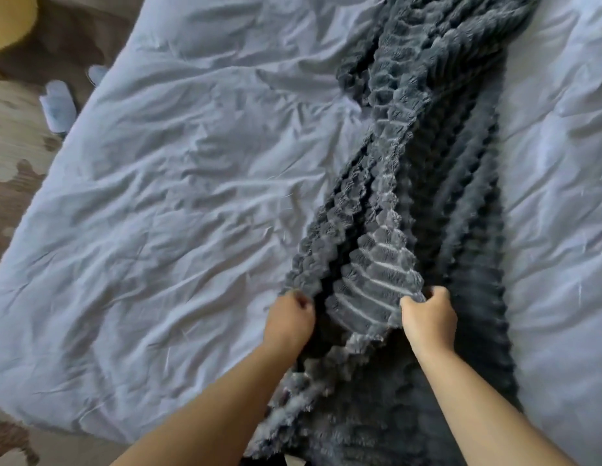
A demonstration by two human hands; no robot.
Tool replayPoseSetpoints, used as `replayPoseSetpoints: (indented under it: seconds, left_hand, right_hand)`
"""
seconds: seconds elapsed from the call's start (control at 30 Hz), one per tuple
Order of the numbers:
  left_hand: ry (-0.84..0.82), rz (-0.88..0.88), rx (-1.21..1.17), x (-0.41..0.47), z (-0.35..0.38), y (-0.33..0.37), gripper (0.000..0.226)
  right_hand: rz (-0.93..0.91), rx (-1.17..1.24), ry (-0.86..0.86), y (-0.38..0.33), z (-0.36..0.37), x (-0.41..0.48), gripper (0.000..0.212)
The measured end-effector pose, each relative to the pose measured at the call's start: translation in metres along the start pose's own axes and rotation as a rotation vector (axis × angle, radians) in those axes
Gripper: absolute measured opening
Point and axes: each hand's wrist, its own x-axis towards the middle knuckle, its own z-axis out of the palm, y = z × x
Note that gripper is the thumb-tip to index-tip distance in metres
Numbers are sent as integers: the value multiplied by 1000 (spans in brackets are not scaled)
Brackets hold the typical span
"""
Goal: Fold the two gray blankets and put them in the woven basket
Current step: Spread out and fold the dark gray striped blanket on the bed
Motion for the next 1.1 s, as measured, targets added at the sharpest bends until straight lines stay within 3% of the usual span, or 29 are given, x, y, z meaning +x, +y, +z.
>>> replayPoseSetpoints:
  seconds: [0.03, 0.1, 0.17, 0.23, 0.33, 0.43, 0.5, 0.53, 0.6, 0.67, 0.73, 0.8, 0.93, 1.0, 1.1]
  left_hand:
    - [99, -2, 1, 9, -4, 3, 24]
    - [143, -32, -52, 31, -10, 11, 44]
    - [22, -114, -310, 52, -14, 28, 54]
    - [-197, -209, -646, 67, -18, 45, 48]
    - [-358, -180, -750, 74, -24, 63, 38]
    - [-134, -101, -823, 72, -38, 74, 26]
    - [182, -58, -888, 70, -62, 66, 14]
    - [341, -41, -864, 71, -75, 57, 9]
    - [448, -50, -804, 72, -97, 37, 12]
    - [281, -118, -826, 72, -108, 27, 25]
    - [21, -228, -800, 76, -113, 29, 38]
    - [-121, -282, -662, 87, -114, 33, 48]
    - [-53, -177, -359, 120, -103, 51, 52]
    - [-14, -67, -257, 134, -93, 69, 55]
    - [126, 4, -80, 158, -76, 97, 58]
  right_hand:
    - [-2, 41, 22, 0, -6, 2, 31]
    - [-17, 134, 33, -5, -14, 10, 23]
    - [-46, 233, -11, -15, -15, 20, 24]
    - [-90, 323, -92, -25, -13, 28, 25]
    - [-114, 390, -221, -40, -10, 32, 10]
    - [-40, 584, -300, -55, -5, 28, 11]
    - [-10, 719, -314, -71, 9, 13, 11]
    - [-53, 747, -348, -81, 20, 3, 30]
    - [-244, 609, -566, -105, 45, -19, 48]
    - [-399, 306, -859, -127, 71, -35, 50]
    - [-495, 56, -956, -132, 87, -29, 45]
    - [-506, 17, -865, -124, 85, -3, 32]
    - [-248, 155, -645, -81, 41, 85, 17]
    - [-153, 120, -417, -53, 13, 137, 16]
    - [-49, -47, 58, -14, -35, 206, 25]
